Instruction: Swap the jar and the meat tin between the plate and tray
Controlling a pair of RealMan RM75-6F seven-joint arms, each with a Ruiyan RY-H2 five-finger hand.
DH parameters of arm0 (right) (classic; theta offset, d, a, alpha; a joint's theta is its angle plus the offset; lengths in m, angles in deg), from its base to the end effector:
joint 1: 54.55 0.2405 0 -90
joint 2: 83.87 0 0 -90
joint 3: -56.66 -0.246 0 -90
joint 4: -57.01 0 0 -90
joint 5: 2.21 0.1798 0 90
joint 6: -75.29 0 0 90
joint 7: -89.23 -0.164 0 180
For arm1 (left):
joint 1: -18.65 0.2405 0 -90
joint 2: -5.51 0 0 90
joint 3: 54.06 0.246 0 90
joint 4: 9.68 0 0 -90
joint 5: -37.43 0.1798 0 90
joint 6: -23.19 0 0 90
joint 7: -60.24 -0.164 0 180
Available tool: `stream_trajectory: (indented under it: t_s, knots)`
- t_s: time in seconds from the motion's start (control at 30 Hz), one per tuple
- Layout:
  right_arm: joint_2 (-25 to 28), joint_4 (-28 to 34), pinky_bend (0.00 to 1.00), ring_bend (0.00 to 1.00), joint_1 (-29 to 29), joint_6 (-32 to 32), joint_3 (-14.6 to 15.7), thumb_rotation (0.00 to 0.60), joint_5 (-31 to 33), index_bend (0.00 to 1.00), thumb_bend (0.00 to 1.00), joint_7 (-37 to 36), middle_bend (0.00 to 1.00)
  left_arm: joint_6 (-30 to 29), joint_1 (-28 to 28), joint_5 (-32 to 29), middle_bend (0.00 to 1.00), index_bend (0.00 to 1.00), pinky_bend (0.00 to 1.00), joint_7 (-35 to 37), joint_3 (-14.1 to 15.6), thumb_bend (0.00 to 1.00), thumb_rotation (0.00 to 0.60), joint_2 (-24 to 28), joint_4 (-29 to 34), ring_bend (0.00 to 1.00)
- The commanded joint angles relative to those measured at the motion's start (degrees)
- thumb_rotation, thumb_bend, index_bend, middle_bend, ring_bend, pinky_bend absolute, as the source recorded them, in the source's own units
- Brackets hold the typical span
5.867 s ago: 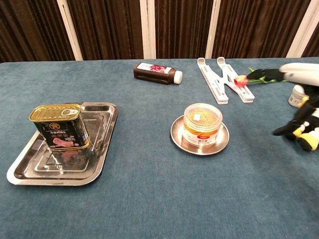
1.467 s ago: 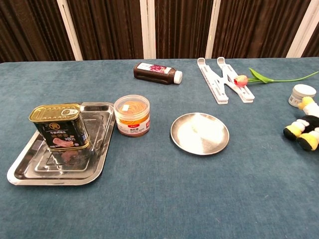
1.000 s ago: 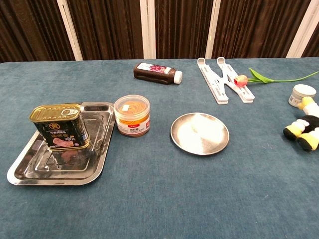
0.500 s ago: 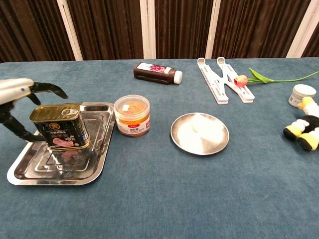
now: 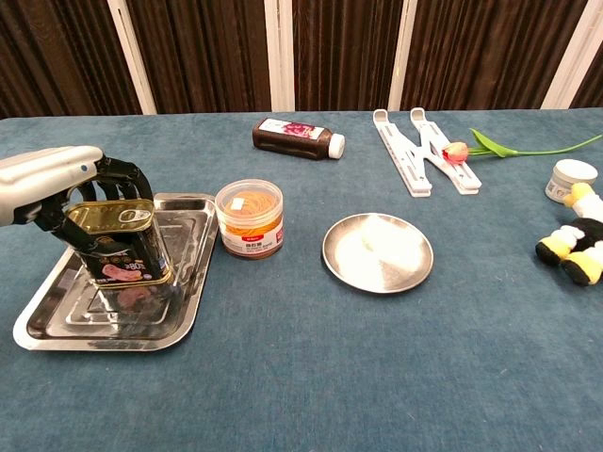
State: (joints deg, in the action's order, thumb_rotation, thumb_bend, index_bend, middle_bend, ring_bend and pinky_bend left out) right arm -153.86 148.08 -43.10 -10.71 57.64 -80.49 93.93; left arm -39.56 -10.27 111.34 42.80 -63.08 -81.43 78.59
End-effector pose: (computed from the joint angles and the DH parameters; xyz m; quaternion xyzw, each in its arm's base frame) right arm -0.2880 -0.2184 0.1520 0.5914 -0.3977 0.3785 0.5906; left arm -0.1816 0.3038 0.0281 -0.7033 -0.3920 -0.3910 0.4460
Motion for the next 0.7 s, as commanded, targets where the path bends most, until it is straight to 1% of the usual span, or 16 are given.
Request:
stream_trajectory:
  t_s: [0.03, 0.13, 0.27, 0.33, 0.4, 0.5, 0.6, 0.7]
  knots:
    - [-0.1, -0.1, 0.00, 0.00, -0.2, 0.5, -0.2, 0.600, -0.2, 0.00, 0.00, -0.1, 0.00, -0.9, 0.0, 0.2, 0.51, 0.45, 0.51, -0.7, 0.0, 0.53, 0.600, -0.3, -0.7, 0.45]
    - [-0.3, -0.1, 0.00, 0.00, -0.3, 1.2, -0.6, 0.600, -0.1, 0.00, 0.00, 0.0, 0.00, -1.2, 0.0, -0.3, 0.53, 0.46, 0.52, -1.0, 0.0, 0.58, 0.600, -0.2, -0.7, 0.47]
    - [-0.3, 0.1, 0.00, 0.00, -0.7, 1.5, -1.1, 0.600, -0.3, 0.00, 0.00, -0.3, 0.00, -1.7, -0.3, 0.6, 0.53, 0.46, 0.52, 0.9, -0.6, 0.57, 0.600, 1.4, 2.0, 0.47]
    - [-0.3, 0.0, 0.00, 0.00, -0.9, 1.4, -1.5, 0.600, -0.5, 0.00, 0.00, -0.5, 0.00, -1.3, -0.7, 2.7, 0.53, 0.46, 0.52, 3.7, -0.6, 0.57, 0.600, 3.6, 5.0, 0.47]
    - [-0.2, 0.1, 0.00, 0.00, -1.0, 1.5, -1.8, 0.600, -0.5, 0.00, 0.00, -0.8, 0.00, -0.8, -1.0, 3.5, 0.53, 0.46, 0.52, 5.2, -0.7, 0.57, 0.600, 5.7, 8.0, 0.47]
    - [-0.1, 0.2, 0.00, 0.00, -1.3, 1.6, -2.1, 0.600, -0.7, 0.00, 0.00, -1.1, 0.00, -0.2, -1.8, 4.2, 0.53, 0.46, 0.52, 5.6, -1.4, 0.57, 0.600, 8.8, 13.2, 0.47]
    - [0.0, 0.2, 0.00, 0.00, -1.5, 1.7, -2.5, 0.600, -0.7, 0.00, 0.00, -1.4, 0.00, 1.7, -3.0, 3.4, 0.52, 0.46, 0.52, 5.6, -2.3, 0.56, 0.600, 11.7, 18.6, 0.47]
    - [0.1, 0.3, 0.00, 0.00, -1.8, 1.8, -2.9, 0.600, -0.6, 0.00, 0.00, -1.7, 0.00, 3.5, -4.8, 3.0, 0.52, 0.46, 0.52, 4.5, -3.0, 0.56, 0.600, 12.2, 21.3, 0.47]
